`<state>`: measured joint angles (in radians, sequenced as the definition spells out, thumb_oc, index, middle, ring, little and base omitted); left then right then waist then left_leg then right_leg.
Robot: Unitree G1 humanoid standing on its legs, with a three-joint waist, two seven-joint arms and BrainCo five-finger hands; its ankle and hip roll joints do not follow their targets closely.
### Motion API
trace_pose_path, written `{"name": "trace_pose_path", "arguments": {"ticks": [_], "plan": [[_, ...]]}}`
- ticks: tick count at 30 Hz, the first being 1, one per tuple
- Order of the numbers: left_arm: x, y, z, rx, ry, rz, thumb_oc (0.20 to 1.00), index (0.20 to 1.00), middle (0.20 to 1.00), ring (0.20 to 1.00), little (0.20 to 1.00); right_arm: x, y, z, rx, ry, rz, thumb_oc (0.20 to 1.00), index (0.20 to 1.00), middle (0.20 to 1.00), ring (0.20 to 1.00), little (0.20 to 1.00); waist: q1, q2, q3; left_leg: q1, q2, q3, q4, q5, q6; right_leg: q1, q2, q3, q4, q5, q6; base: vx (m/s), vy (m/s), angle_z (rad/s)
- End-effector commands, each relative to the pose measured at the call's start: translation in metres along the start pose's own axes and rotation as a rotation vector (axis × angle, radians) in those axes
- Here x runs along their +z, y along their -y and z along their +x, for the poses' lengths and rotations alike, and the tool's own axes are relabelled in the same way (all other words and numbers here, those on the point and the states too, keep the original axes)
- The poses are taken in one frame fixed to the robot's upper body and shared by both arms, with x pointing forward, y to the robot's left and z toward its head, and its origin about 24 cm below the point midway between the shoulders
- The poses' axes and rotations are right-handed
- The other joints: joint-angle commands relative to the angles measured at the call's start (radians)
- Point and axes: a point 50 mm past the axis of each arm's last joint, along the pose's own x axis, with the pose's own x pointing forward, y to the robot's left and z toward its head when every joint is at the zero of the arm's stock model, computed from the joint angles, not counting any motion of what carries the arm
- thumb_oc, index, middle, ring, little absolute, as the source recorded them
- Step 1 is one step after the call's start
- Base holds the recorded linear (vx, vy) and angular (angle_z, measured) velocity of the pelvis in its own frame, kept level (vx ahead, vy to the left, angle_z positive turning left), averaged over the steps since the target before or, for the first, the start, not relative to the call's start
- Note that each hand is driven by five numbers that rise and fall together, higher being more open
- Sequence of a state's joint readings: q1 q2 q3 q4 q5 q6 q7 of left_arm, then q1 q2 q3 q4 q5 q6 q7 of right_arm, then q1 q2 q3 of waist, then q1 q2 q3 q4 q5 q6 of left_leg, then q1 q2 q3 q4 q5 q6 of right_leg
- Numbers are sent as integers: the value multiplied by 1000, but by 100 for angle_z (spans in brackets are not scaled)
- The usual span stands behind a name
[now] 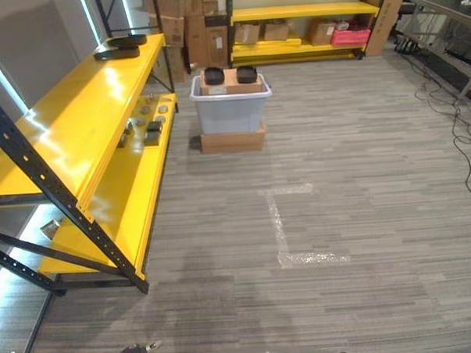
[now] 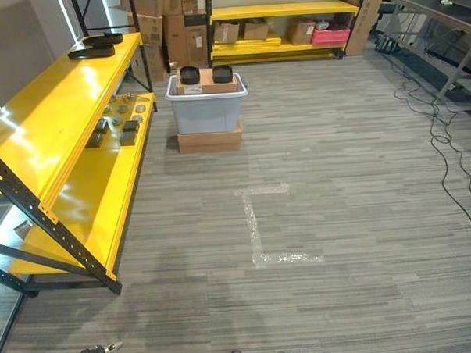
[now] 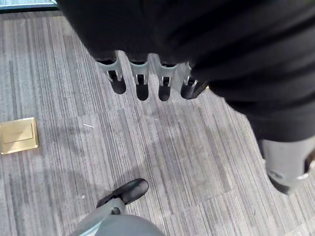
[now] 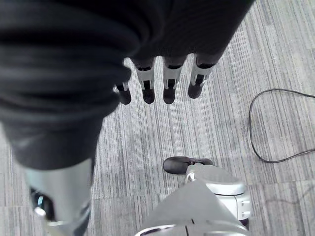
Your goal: Move parts from the plastic box to the shelf.
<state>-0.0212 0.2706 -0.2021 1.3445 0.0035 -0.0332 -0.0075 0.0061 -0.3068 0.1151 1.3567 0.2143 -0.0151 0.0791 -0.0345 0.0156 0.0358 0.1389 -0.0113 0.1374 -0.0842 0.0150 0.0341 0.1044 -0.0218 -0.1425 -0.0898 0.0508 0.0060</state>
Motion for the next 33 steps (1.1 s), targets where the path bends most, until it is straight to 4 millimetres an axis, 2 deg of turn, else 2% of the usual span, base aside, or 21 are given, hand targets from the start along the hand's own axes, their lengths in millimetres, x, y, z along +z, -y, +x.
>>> {"name": "trace_pose_path", "arguments": {"ticks": [1, 9, 16, 17, 18, 19, 20, 21, 22, 23, 26, 27, 28, 29, 32, 33], "plan": [[15, -2, 2, -6, 33, 31, 1000, 1000, 1000, 1000, 1000, -4, 3, 0, -14, -59, -52, 1000, 1000, 1000, 1000, 1000, -7, 0, 12, 21, 107, -14, -3, -77, -85, 62, -78, -6, 3, -109, 108, 0, 0, 0], [9, 2, 1, -29, 6, 5, 1000, 1000, 1000, 1000, 1000, -9, 3, -1, -10, -84, -40, 1000, 1000, 1000, 1000, 1000, -10, 4, 9, 25, 105, -14, -3, -82, -84, 62, -78, -4, 3, -109, 108, 0, 0, 0], [24, 9, 2, -47, 53, -57, 1000, 1000, 1000, 1000, 1000, -9, -2, 0, 0, -96, -20, 1000, 1000, 1000, 1000, 1000, -8, -1, -3, 34, 106, -16, -3, -87, -82, 70, -78, -4, 3, -113, 107, 0, 0, 0], [39, 7, 3, -42, 113, -79, 1000, 1000, 1000, 1000, 1000, 10, -5, 2, 7, -29, -31, 1000, 1000, 1000, 1000, 1000, -7, -5, -7, 36, 107, -17, -3, -88, -83, 73, -78, -3, 3, -113, 107, 0, 0, 0], [39, 7, 3, -42, 113, -79, 1000, 1000, 1000, 1000, 1000, 10, -5, 2, 7, -29, -31, 1000, 1000, 1000, 1000, 1000, -7, -5, -7, 36, 107, -17, -3, -88, -83, 73, -78, -3, 3, -113, 107, 0, 0, 0], [57, 5, 2, -29, 179, -85, 1000, 1000, 1000, 1000, 1000, 33, -8, 3, 5, 56, -44, 1000, 1000, 1000, 1000, 1000, -7, -6, -6, 36, 106, -18, -3, -87, -83, 73, -78, -3, 3, -113, 106, -34, -21, 0], [122, -9, -14, 17, 476, -158, 1000, 1000, 1000, 1000, 1000, 102, -15, -7, -5, 368, -51, 1000, 1000, 1000, 1000, 1000, -6, -8, 7, 34, 105, -18, -3, -83, -83, 70, -78, 2, 3, -106, 107, -57, -29, -1], [158, -16, -35, 26, 680, -192, 1000, 1000, 1000, 1000, 1000, 136, -15, -22, -15, 552, -86, 1000, 1000, 1000, 1000, 1000, -4, -7, 20, 34, 105, -19, -3, -84, -81, 70, -78, 6, 3, -104, 108, -76, -33, -2], [176, -22, -53, 24, 814, -217, 1000, 1000, 1000, 1000, 1000, 156, -12, -37, -33, 673, -120, 1000, 1000, 1000, 1000, 1000, -3, -8, 24, 28, 105, -18, -3, -80, -81, 64, -77, 6, 3, -102, 108, -54, -38, -2], [200, -30, -81, 27, 990, -229, 1000, 1000, 1000, 1000, 1000, 186, -10, -62, -46, 847, -169, 1000, 1000, 1000, 1000, 1000, -2, -8, 33, 28, 106, -17, -3, -81, -82, 65, -76, 7, 3, -102, 109, -41, -47, 1], [235, -43, -132, 54, 1267, -165, 1000, 1000, 1000, 1000, 1000, 224, -8, -107, -37, 1116, -149, 1000, 1000, 1000, 1000, 1000, -2, -13, 38, 18, 111, -18, -3, -77, -83, 58, -72, 9, 3, -101, 107, -15, -62, -1], [235, -43, -132, 54, 1266, -164, 1000, 1000, 1000, 1000, 1000, 224, -8, -107, -36, 1115, -148, 1000, 1000, 1000, 1000, 1000, -1, -13, 39, 18, 111, -18, -3, -77, -83, 58, -72, 9, 3, -102, 107, -1, -62, -6], [244, -47, -152, 50, 1360, -175, 1000, 1000, 1000, 1000, 1000, 233, -9, -126, -15, 1213, -136, 1000, 1000, 1000, 1000, 1000, -2, -16, 42, 15, 114, -17, -3, -75, -84, 57, -70, 11, 3, -103, 106, 9, -112, -4], [255, -50, -184, 7, 1511, -212, 1000, 1000, 1000, 1000, 1000, 244, -9, -158, 26, 1370, -98, 1000, 1000, 1000, 1000, 1000, -5, -20, 47, 11, 122, -19, -3, -71, -87, 53, -63, 13, 3, -105, 101, 14, -155, -4], [257, -54, -218, -37, 1670, -217, 1000, 1000, 1000, 1000, 1000, 247, -7, -196, 53, 1553, -90, 1000, 1000, 1000, 1000, 1000, -14, -24, 55, 8, 139, -19, -3, -63, -96, 49, -47, 19, 3, -111, 94, 26, -143, -3], [256, -53, -218, -38, 1669, -217, 1000, 1000, 1000, 1000, 1000, 246, -7, -196, 53, 1551, -90, 1000, 1000, 1000, 1000, 1000, -14, -24, 55, 8, 140, -19, -3, -63, -97, 50, -46, 19, 3, -111, 93, 39, -150, -13]]}}
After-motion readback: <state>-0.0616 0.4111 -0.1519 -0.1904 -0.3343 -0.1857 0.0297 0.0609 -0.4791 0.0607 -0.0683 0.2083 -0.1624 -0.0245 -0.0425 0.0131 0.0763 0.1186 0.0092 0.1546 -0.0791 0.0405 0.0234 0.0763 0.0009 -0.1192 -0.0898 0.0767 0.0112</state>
